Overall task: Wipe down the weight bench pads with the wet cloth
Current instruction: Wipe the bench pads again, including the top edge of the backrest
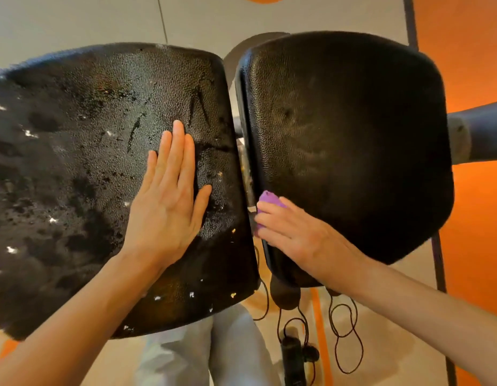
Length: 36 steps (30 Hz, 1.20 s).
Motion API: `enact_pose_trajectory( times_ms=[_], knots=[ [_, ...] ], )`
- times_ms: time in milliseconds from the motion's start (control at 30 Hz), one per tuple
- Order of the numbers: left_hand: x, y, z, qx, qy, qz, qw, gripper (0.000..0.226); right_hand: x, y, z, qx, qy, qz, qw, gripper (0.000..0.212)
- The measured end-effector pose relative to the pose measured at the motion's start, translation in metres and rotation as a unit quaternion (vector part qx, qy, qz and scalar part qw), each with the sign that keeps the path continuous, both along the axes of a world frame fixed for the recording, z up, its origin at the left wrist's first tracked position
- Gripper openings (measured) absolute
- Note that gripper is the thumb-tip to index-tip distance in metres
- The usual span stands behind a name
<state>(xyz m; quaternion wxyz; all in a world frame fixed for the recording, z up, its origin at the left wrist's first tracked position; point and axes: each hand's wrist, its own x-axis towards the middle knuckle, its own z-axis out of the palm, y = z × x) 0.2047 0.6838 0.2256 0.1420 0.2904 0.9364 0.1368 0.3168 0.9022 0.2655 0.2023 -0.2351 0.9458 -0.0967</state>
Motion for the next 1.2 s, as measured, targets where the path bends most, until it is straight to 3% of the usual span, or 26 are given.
enact_pose_trajectory(
  times_ms=[100,233,433,533,667,867,933,1033,1100,1200],
  knots=[
    [0.0,0.001,0.002,-0.009,-0.003,-0.003,1.0,0.07,0.003,0.001,0.001,-0.001,-0.018,0.028,0.999,0.039],
    [-0.001,0.0,0.002,-0.023,-0.004,-0.014,1.0,0.072,-0.039,0.0,-0.017,0.012,0.043,-0.071,0.996,0.04],
    [-0.002,0.002,0.003,-0.041,-0.014,-0.02,0.999,0.073,0.058,0.008,0.008,-0.08,0.001,-0.071,0.994,0.039],
    [-0.003,0.001,0.003,-0.05,-0.017,-0.024,0.998,0.073,0.026,0.006,-0.003,-0.074,0.039,-0.055,0.995,0.038],
    [-0.004,0.001,0.003,-0.068,-0.017,-0.031,0.997,0.073,-0.016,-0.006,-0.022,-0.062,0.079,-0.121,0.988,0.033],
    [-0.004,0.001,0.005,-0.074,-0.028,-0.034,0.996,0.073,0.063,-0.006,0.004,-0.125,0.021,-0.172,0.977,0.037],
    [-0.003,0.002,0.005,-0.064,-0.028,-0.031,0.997,0.07,0.061,-0.02,0.009,-0.192,0.015,-0.281,0.94,0.036],
    [-0.002,0.001,0.008,-0.03,-0.041,-0.017,0.999,0.071,0.036,-0.062,0.009,-0.311,0.06,-0.5,0.806,0.032],
    [-0.003,-0.003,0.012,-0.005,-0.033,-0.022,0.999,0.07,0.026,-0.091,0.005,-0.334,0.07,-0.592,0.73,0.031],
    [-0.006,-0.013,0.017,0.006,-0.02,-0.061,0.998,0.069,0.044,-0.129,-0.001,-0.326,0.04,-0.682,0.653,0.031]
  ],
)
